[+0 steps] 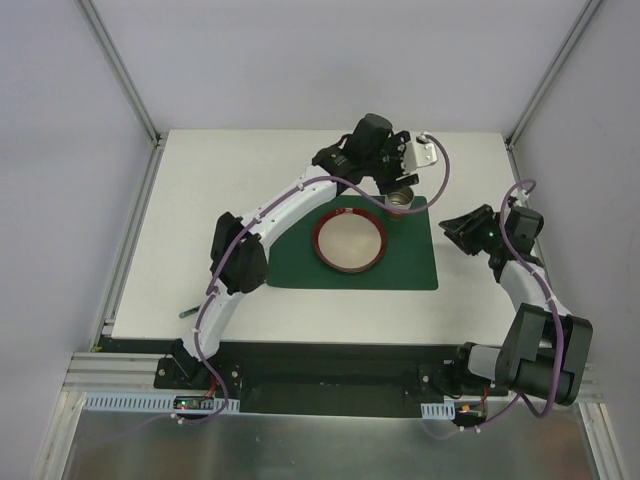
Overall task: Set the dinner table for one person
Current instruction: Place the cup on the napkin, then pick up the knife at the center of the board.
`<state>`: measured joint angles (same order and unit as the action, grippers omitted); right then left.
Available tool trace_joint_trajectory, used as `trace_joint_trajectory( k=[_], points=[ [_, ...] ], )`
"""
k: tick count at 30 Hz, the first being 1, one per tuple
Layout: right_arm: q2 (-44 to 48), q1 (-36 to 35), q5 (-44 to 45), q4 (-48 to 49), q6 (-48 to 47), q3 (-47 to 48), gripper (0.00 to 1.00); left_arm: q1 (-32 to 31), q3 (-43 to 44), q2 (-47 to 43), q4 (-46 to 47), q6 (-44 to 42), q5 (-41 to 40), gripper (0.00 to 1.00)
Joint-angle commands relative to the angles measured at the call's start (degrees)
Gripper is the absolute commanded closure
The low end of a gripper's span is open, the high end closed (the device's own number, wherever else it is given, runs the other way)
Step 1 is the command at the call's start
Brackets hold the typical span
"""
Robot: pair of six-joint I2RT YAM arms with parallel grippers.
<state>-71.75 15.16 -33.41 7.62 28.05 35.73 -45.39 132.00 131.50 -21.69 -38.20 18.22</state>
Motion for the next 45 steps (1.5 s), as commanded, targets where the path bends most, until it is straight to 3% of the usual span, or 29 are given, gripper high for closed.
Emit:
trace_joint_trajectory(
  k=[1, 7, 9, 13, 17, 20, 26, 32, 37, 45],
  points=[
    [0.38, -1.18, 0.27, 2.32, 0.25, -0.13, 0.59, -0.32, -3.15, -6.51, 0.51, -1.09, -7.39, 0.37],
    [0.11, -2.32, 0.63, 2.93, 0.07, -0.66, 0.59, 1.17, -12.72, -10.99, 1.83, 6.19, -24.17, 0.44],
    [-0.23, -2.76, 0.45, 3.10, 0.07, -0.66, 0.59, 2.49, -17.99, -13.19, 3.66, 12.07, -27.69, 0.44],
    [-0.41, -2.94, -0.08, 3.98, -0.02, -0.92, 0.59, 5.30, -25.99, -21.61, 4.56, 24.81, -45.05, 0.42],
    [-1.20, -3.47, -1.04, 5.83, 0.68, -1.62, 0.59, 7.24, -39.50, -31.99, 3.50, 38.07, -57.81, 0.40],
    [-2.43, -3.91, -1.48, 7.14, 1.30, -1.97, 0.59, 8.38, -47.50, -40.16, -0.09, 48.00, -61.00, 0.38],
    [-4.28, -4.35, -2.80, 9.52, 2.36, -2.41, 0.59, 8.74, -61.66, -53.35, -10.10, 63.64, -61.29, 0.39],
    [-4.02, -4.35, -3.77, 10.31, 3.15, -2.33, 0.59, 8.74, -75.72, -63.99, -18.20, 76.05, -50.66, 0.41],
    [-2.96, -4.43, -4.38, 10.14, 3.24, -2.41, 0.60, 8.74, -81.64, -67.95, -20.40, 76.52, -47.06, 0.37],
    [-1.03, -4.35, -4.82, 9.96, 3.41, -2.94, 0.59, 8.74, -81.21, -66.38, -24.53, 63.44, -38.09, 0.36]
  ],
)
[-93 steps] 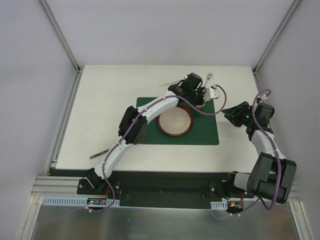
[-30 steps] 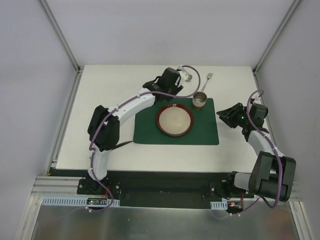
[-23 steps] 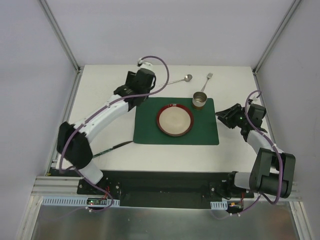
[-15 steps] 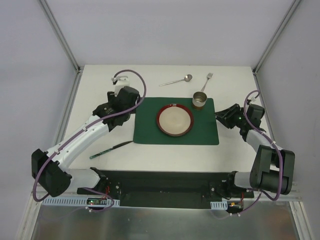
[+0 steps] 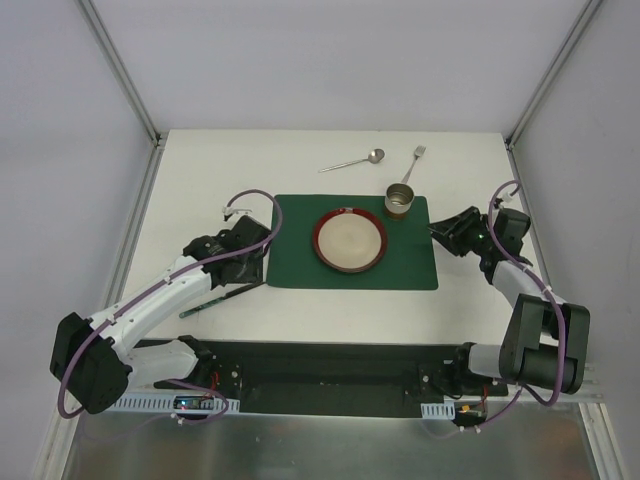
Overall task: Set the dinner table for one person
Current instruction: Pick up the knife at the center of the board.
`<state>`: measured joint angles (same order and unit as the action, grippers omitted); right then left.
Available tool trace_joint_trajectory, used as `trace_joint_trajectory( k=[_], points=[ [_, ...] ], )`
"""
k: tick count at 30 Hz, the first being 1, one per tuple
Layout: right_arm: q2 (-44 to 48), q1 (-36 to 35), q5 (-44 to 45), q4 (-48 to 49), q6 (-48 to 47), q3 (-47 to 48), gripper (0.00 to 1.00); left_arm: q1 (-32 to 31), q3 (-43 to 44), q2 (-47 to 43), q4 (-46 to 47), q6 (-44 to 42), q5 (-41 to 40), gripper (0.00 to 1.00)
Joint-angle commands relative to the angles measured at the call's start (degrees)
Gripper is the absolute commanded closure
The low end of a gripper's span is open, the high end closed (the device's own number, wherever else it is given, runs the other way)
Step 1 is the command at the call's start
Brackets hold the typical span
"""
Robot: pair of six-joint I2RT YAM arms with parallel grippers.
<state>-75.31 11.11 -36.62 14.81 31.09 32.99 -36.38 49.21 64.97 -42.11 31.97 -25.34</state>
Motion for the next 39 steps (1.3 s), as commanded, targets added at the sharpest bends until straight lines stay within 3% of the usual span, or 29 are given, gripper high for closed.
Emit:
trace_joint_trajectory(
  k=[1, 11, 17, 30, 39],
  points=[
    [2.62, -0.30, -1.70, 2.77, 0.37, -0.21, 0.59, -0.27, 2.55, 1.46, -5.69, -7.79, 4.78, 0.38],
    [4.20, -0.30, -2.40, 2.68, 0.90, -0.82, 0.59, 0.43, 20.13, 11.48, -24.06, -21.06, -7.00, 0.42],
    [5.43, -0.04, -2.75, 2.68, 0.90, -1.26, 0.59, 1.40, 22.60, 15.97, -26.97, -20.02, -0.59, 0.46],
    [5.17, 1.37, -3.37, 2.86, 0.90, -1.70, 0.59, 3.15, 11.97, 23.00, -15.74, -18.43, 3.01, 0.48],
    [5.00, 1.98, -3.37, 3.03, 0.90, -1.97, 0.59, 4.92, 8.10, 21.16, -8.70, -17.64, 6.09, 0.50]
  ],
)
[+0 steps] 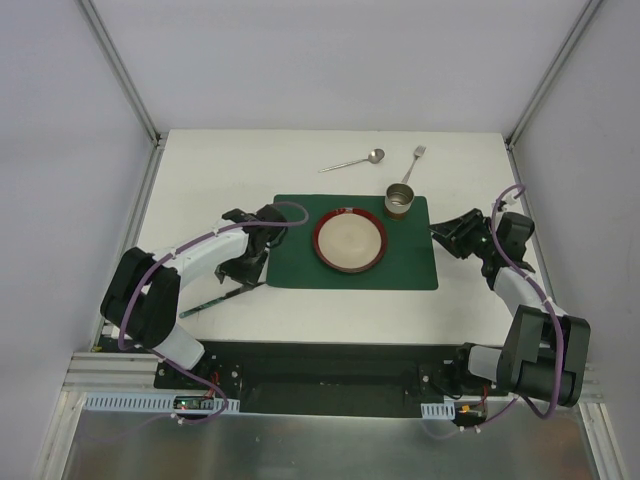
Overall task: Set the dinner table for one person
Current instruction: Pick up the knife at the center of the board.
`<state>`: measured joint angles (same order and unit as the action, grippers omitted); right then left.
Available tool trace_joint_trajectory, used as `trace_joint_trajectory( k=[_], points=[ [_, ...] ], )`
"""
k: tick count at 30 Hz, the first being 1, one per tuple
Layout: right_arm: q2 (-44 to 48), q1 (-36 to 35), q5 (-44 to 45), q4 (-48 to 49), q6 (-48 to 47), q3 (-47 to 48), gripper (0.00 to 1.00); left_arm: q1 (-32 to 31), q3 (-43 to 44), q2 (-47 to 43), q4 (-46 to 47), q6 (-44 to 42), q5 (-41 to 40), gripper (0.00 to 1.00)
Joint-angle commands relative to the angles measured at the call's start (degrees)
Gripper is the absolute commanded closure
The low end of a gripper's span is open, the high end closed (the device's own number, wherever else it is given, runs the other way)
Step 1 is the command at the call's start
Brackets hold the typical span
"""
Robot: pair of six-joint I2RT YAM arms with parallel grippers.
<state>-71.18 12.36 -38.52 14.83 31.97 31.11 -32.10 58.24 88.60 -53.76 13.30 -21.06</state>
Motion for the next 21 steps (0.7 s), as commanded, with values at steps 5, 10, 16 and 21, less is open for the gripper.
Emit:
trace_joint_trajectory(
  k=[5, 10, 16, 21],
  points=[
    [1.04, 1.09, -1.64, 3.01, 0.03, -0.09, 0.59, 0.63, -0.32, -1.50, 4.10, 1.55, 3.21, 0.54],
    [1.48, 1.61, -1.73, 3.01, 0.03, -0.35, 0.59, 0.63, 0.56, 0.35, 4.45, 0.33, 5.94, 0.56],
    [1.04, 1.97, -1.64, 3.01, -0.06, -0.26, 0.59, 0.63, 0.03, 1.58, 4.36, -1.08, 6.12, 0.58],
    [0.87, 2.32, -1.64, 3.01, -0.06, -0.35, 0.59, 0.63, 1.08, 4.03, 3.93, -1.96, 5.33, 0.57]
  ],
)
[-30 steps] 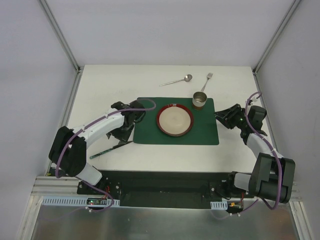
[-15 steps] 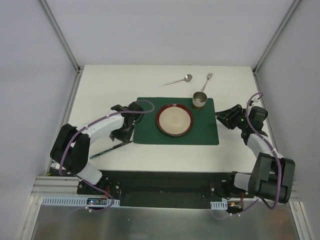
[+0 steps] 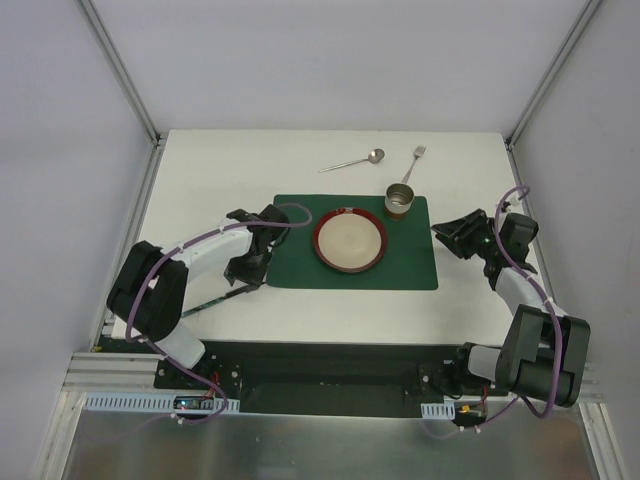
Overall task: Set the dinner table for one person
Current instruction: Pick up the knife at the center of the board.
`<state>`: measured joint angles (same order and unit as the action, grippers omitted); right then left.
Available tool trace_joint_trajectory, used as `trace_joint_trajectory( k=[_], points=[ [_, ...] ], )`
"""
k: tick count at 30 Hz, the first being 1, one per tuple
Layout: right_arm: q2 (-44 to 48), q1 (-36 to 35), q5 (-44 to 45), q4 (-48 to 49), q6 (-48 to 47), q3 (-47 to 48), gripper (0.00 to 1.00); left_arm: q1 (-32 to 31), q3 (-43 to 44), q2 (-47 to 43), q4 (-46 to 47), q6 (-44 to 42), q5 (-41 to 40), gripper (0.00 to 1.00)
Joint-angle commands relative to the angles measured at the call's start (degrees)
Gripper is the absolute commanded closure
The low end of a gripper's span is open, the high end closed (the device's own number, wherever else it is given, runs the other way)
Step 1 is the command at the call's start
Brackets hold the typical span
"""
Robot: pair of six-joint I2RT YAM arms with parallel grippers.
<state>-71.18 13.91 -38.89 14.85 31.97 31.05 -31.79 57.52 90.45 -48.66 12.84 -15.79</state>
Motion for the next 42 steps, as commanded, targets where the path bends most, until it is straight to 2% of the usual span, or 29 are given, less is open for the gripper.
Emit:
trace_joint_trajectory(
  k=[1, 20, 42],
  points=[
    [1.04, 0.77, -1.27, 2.90, -0.15, -0.20, 0.59, 0.33, 1.98, 2.70, -1.26, -1.68, 0.06, 0.57],
    [1.30, 2.08, -1.89, 2.90, -0.15, -0.55, 0.59, 1.03, 4.80, 9.91, -1.52, -3.70, -3.37, 0.59],
    [2.45, 4.37, -3.29, 2.99, 0.11, -1.25, 0.59, 2.35, 4.62, 10.88, -1.43, -4.93, -2.14, 0.62]
  ],
)
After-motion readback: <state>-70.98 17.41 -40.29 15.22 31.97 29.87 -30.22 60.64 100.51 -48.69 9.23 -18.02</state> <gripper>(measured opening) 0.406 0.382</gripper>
